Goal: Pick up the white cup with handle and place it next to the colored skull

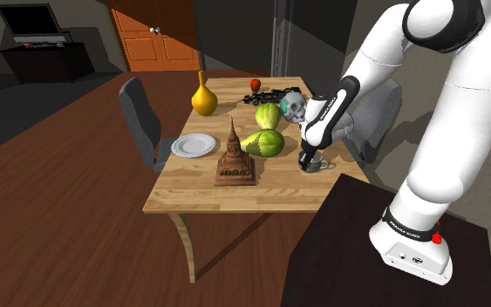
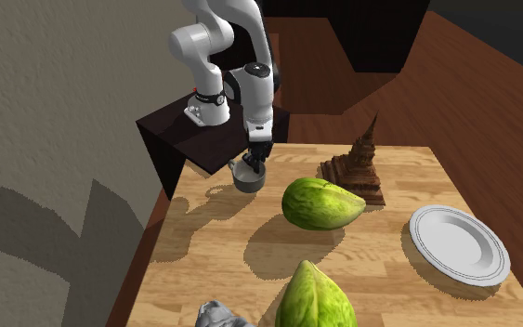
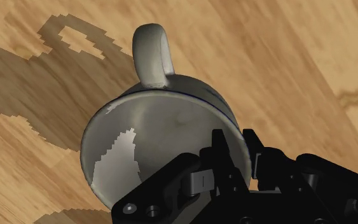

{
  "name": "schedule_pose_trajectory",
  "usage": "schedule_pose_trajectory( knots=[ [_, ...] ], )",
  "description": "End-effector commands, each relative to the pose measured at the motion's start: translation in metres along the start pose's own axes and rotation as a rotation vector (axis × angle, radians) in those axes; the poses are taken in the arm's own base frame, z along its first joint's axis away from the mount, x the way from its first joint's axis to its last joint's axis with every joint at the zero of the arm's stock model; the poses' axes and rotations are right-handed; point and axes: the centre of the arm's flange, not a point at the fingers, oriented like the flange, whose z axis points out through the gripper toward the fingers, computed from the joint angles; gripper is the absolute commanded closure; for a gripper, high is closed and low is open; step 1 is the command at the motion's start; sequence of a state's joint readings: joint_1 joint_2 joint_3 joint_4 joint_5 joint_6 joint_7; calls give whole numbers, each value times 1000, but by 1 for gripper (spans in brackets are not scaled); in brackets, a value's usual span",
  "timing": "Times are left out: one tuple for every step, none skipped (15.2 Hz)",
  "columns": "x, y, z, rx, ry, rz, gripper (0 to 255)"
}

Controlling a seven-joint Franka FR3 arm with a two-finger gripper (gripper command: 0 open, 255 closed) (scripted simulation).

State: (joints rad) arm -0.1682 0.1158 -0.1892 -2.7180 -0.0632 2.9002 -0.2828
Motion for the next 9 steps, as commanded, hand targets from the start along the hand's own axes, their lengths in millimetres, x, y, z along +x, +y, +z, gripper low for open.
schedule_pose_trajectory(
  knots=[
    [0,0,0,0,0,0,255],
    [0,0,0,0,0,0,255],
    [0,0,0,0,0,0,255],
    [0,0,0,0,0,0,255],
    [0,0,-5,0,0,0,255],
    [1,1,-10,0,0,0,255],
    [1,1,-16,0,0,0,255],
    [1,1,-21,0,0,0,255],
    [1,2,-26,0,0,0,255]
  ],
)
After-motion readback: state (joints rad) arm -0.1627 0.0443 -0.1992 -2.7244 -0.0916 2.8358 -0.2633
